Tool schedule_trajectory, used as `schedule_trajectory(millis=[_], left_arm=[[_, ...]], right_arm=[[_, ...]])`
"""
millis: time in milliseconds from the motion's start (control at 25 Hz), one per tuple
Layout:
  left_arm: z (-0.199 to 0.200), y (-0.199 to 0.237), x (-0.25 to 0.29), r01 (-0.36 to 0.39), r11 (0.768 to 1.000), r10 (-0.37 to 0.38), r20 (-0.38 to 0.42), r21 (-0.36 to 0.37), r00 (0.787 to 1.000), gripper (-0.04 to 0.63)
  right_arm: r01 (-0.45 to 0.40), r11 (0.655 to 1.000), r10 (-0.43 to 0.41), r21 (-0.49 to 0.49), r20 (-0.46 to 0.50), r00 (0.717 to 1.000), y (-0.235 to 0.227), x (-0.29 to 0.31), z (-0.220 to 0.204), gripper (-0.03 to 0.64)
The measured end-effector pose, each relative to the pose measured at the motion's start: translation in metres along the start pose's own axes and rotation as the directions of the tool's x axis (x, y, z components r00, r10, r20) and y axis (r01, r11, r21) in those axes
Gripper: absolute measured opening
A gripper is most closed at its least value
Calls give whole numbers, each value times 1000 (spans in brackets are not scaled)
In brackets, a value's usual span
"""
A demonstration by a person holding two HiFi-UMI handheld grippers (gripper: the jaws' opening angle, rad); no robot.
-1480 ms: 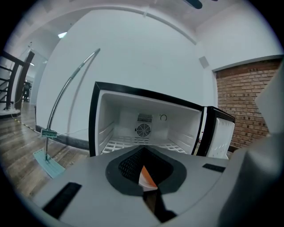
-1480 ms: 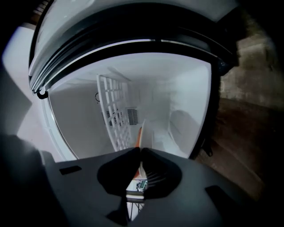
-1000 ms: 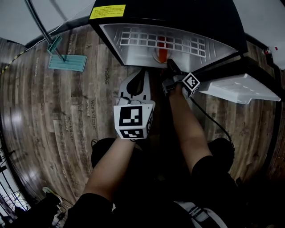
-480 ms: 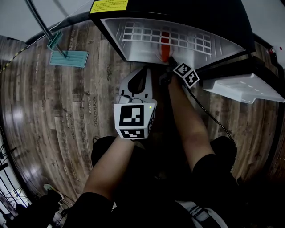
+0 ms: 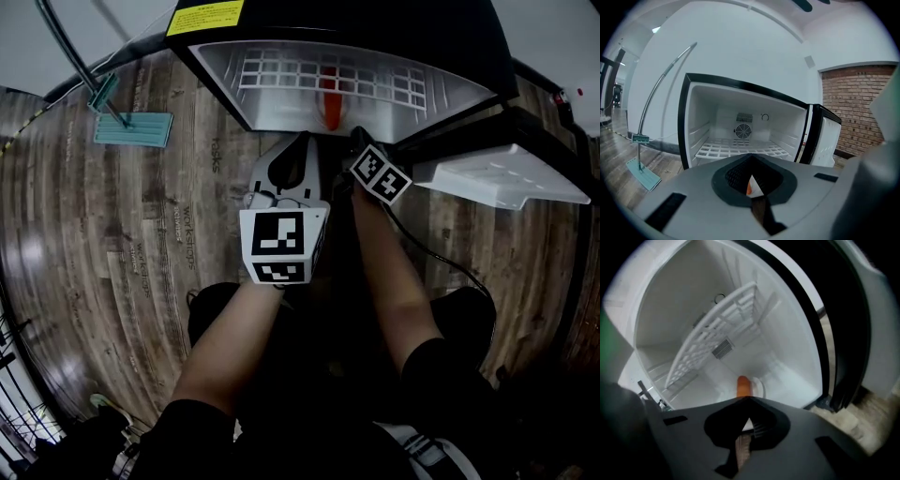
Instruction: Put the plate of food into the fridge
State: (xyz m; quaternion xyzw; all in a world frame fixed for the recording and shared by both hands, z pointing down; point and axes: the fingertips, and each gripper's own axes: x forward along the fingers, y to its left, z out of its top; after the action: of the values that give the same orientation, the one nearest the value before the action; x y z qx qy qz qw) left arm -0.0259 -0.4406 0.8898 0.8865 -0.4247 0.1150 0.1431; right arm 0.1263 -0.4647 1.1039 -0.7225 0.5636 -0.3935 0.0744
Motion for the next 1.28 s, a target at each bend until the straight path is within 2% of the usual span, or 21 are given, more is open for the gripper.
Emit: schedule_trajectory(millis=[120, 240, 320, 400, 480, 680, 800, 880, 960, 1120, 1280], left_arm=[[1, -9, 7, 12, 1000, -12, -6, 1, 1000, -2], [3, -20, 12, 24, 1000, -24, -14, -14, 1000, -3], [4, -29, 14, 23, 1000, -22, -19, 12, 1000, -3], [7, -39, 14, 21, 999, -20, -17, 39, 1000, -2], [13, -52, 14, 29, 999, -28, -14, 35, 999, -2], [39, -86, 4, 141, 989, -143, -44, -45, 989, -2], [78, -86, -15, 114, 993, -114, -18, -27, 993, -3], [109, -94, -32, 105, 994, -105, -33, 15, 994, -3], [149, -105, -52, 113, 993, -112, -48, 19, 993, -3], [249, -121, -100, 90, 996, -91, -53, -17, 994, -3], [362, -142, -160, 71, 997, -72, -49, -31, 996, -3]], right_arm=[[-111, 974, 123, -200, 48, 991, 31, -43, 24, 12], [-139, 904, 191, -404, 92, 977, 57, -88, 58, 12], [-145, 859, 221, -492, 101, 970, 72, -115, 81, 12], [-158, 828, 250, -537, 101, 963, 87, -139, 104, 12], [-174, 809, 273, -561, 97, 957, 98, -161, 123, 12], [-188, 795, 278, -576, 71, 958, 112, -198, 155, 12], [-203, 777, 276, -596, 33, 961, 134, -221, 177, 12], [-221, 771, 277, -598, 3, 961, 157, -244, 196, 12], [-232, 772, 276, -591, -16, 961, 184, -269, 223, 12], [-231, 790, 269, -568, -16, 963, 251, -325, 295, 12], [-237, 790, 284, -565, -5, 959, 326, -404, 377, 12]])
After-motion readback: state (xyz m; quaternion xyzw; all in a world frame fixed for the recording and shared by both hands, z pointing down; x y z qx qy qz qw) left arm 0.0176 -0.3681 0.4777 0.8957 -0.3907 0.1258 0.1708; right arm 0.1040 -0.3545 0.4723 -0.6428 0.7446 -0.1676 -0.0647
